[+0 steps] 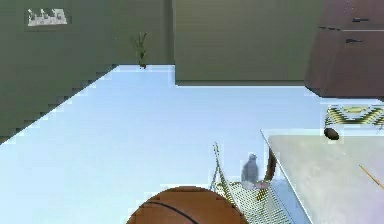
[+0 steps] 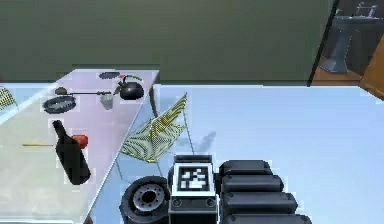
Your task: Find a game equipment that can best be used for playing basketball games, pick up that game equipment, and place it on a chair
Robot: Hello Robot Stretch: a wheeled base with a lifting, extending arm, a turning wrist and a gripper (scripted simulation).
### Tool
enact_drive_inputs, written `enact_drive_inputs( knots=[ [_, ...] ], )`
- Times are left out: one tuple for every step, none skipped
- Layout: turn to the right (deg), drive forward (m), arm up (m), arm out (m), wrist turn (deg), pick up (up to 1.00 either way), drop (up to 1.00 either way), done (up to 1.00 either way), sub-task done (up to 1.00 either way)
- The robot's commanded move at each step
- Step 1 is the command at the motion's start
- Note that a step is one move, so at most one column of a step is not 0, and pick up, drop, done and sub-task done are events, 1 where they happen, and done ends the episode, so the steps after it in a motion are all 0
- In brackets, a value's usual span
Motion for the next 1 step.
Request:
enact_drive_inputs(
  knots=[
    [45.0,0.0,0.0,0.0,0.0,0.0,0.0,0.0,0.0]
  ],
)
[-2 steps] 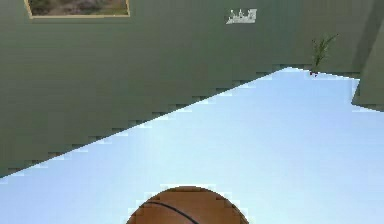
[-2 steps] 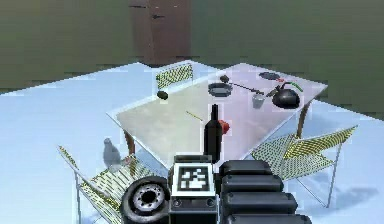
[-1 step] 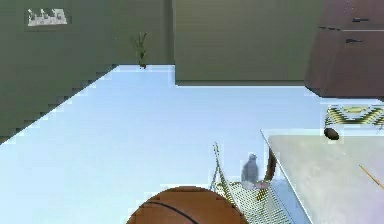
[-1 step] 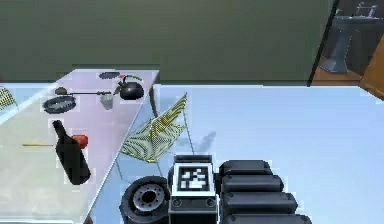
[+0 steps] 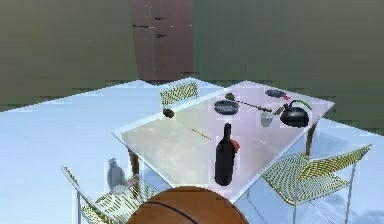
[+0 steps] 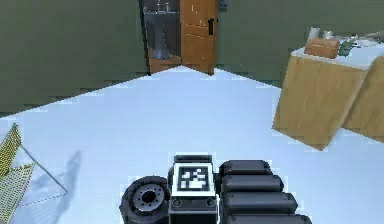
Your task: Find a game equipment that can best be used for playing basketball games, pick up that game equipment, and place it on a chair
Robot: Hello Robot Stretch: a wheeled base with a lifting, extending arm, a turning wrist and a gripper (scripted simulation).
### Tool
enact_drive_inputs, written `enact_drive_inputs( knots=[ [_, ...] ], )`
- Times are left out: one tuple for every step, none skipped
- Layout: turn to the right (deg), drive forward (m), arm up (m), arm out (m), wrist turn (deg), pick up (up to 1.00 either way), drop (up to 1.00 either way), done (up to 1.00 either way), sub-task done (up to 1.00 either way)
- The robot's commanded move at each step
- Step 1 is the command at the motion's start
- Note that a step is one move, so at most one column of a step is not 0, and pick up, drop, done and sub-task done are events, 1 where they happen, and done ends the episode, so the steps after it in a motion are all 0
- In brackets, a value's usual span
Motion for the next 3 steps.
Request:
enact_drive_inputs(
  knots=[
    [24.0,0.0,0.0,0.0,0.0,0.0,0.0,0.0,0.0],
    [-45.0,0.0,0.0,0.0,0.0,0.0,0.0,0.0,0.0],
    [-45.0,0.0,0.0,0.0,0.0,0.0,0.0,0.0,0.0]
  ],
)
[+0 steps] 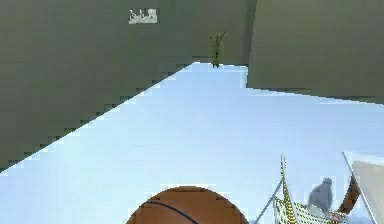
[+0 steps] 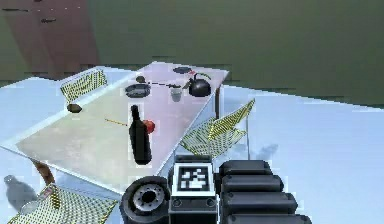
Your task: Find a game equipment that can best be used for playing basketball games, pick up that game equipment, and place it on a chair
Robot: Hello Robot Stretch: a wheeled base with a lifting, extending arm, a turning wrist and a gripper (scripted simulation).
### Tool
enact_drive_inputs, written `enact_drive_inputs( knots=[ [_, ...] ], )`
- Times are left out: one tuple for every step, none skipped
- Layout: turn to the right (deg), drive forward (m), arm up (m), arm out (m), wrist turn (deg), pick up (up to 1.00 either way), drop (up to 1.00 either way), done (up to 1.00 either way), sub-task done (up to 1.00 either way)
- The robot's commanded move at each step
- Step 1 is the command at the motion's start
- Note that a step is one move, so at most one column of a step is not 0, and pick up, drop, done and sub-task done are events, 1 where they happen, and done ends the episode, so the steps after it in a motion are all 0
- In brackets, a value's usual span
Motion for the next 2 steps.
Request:
enact_drive_inputs(
  knots=[
    [-15.0,0.0,0.0,0.0,0.0,0.0,0.0,0.0,0.0],
    [45.0,0.0,0.0,0.0,0.0,0.0,0.0,0.0,0.0]
  ],
)
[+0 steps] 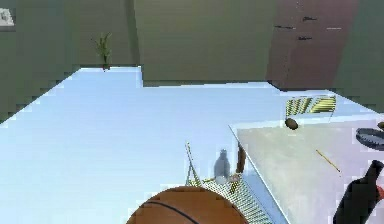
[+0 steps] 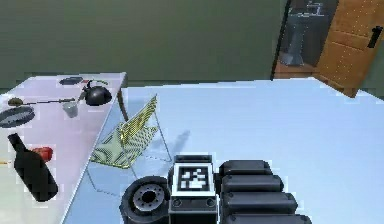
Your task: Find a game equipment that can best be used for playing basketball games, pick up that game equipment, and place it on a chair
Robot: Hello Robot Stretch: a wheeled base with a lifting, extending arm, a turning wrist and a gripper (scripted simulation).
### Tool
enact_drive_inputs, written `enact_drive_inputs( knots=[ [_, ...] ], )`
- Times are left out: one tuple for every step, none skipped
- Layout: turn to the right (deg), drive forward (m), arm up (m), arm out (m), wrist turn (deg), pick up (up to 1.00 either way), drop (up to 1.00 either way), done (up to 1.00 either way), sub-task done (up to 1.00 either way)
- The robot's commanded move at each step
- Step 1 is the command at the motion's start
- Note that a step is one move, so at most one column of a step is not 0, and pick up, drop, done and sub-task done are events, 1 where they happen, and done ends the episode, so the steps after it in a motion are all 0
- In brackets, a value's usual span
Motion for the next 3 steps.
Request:
enact_drive_inputs(
  knots=[
    [45.0,0.0,0.0,0.0,0.0,0.0,0.0,0.0,0.0],
    [9.0,0.0,0.0,0.0,0.0,0.0,0.0,0.0,0.0],
    [-45.0,0.0,0.0,0.0,0.0,0.0,0.0,0.0,0.0]
  ],
)
